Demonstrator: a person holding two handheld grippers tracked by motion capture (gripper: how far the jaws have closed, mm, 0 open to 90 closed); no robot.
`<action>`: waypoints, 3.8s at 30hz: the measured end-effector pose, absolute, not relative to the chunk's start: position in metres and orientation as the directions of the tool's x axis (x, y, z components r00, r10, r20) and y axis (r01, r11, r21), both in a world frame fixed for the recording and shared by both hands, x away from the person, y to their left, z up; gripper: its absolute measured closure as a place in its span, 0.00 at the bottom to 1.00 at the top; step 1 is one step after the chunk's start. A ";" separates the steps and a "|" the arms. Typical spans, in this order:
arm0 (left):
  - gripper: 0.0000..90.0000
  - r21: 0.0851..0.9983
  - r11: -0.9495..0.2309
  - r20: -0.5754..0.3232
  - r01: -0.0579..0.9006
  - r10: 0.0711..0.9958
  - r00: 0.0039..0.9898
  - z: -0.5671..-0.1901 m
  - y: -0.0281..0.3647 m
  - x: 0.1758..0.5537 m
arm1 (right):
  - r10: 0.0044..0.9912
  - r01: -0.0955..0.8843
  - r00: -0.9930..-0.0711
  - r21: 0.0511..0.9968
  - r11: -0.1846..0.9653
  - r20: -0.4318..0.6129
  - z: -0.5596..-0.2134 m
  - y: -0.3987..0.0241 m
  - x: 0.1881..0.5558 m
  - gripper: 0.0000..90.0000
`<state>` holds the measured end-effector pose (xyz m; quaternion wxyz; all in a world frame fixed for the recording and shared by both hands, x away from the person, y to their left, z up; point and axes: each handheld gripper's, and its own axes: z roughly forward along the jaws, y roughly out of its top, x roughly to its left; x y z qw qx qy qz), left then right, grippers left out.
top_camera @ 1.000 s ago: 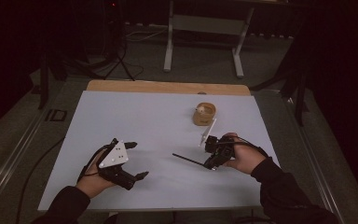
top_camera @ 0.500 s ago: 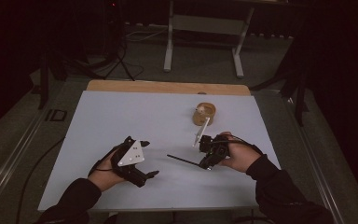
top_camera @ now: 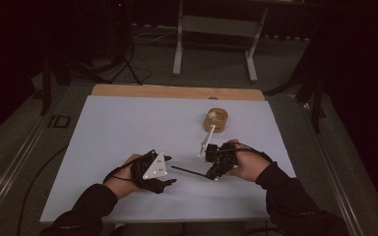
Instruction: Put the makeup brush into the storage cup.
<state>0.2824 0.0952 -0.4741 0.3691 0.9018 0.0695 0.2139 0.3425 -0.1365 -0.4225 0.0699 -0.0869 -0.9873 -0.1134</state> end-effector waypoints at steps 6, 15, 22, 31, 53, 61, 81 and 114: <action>0.53 0.610 -0.783 0.445 -0.124 0.209 0.871 -0.479 0.084 0.280 | 0.138 0.169 -0.977 0.197 0.966 0.162 -0.425 -0.130 0.342 0.95; 0.80 0.465 -0.849 0.577 -0.249 0.077 0.813 -0.484 0.075 0.274 | 0.140 0.167 -0.977 0.168 0.972 0.160 -0.430 -0.125 0.342 0.95; 0.90 0.438 -0.857 0.596 -0.272 0.050 0.802 -0.486 0.073 0.274 | 0.134 0.161 -0.977 0.160 0.974 0.164 -0.431 -0.123 0.341 0.95; 0.95 0.370 -0.873 0.616 -0.318 -0.026 0.788 -0.488 0.071 0.271 | 0.124 0.150 -0.980 0.171 0.974 0.156 -0.430 -0.123 0.341 0.95; 0.95 0.521 -0.853 0.390 -0.030 0.207 0.897 -0.487 0.077 0.296 | 0.305 0.251 -0.951 0.440 0.862 -0.056 -0.392 -0.148 0.344 0.46; 0.95 0.592 -0.804 0.297 0.060 0.287 0.911 -0.486 0.079 0.301 | 0.368 0.257 -0.923 0.537 0.803 -0.110 -0.376 -0.157 0.338 0.44; 0.95 0.740 -0.600 0.001 0.303 0.452 0.892 -0.484 0.091 0.310 | 0.542 0.299 -0.828 0.705 0.643 -0.143 -0.363 -0.180 0.325 0.43; 0.95 0.799 -0.177 -0.367 0.575 0.614 0.698 -0.492 0.107 0.301 | 0.682 0.407 -0.730 0.828 0.386 0.040 -0.382 -0.168 0.316 0.45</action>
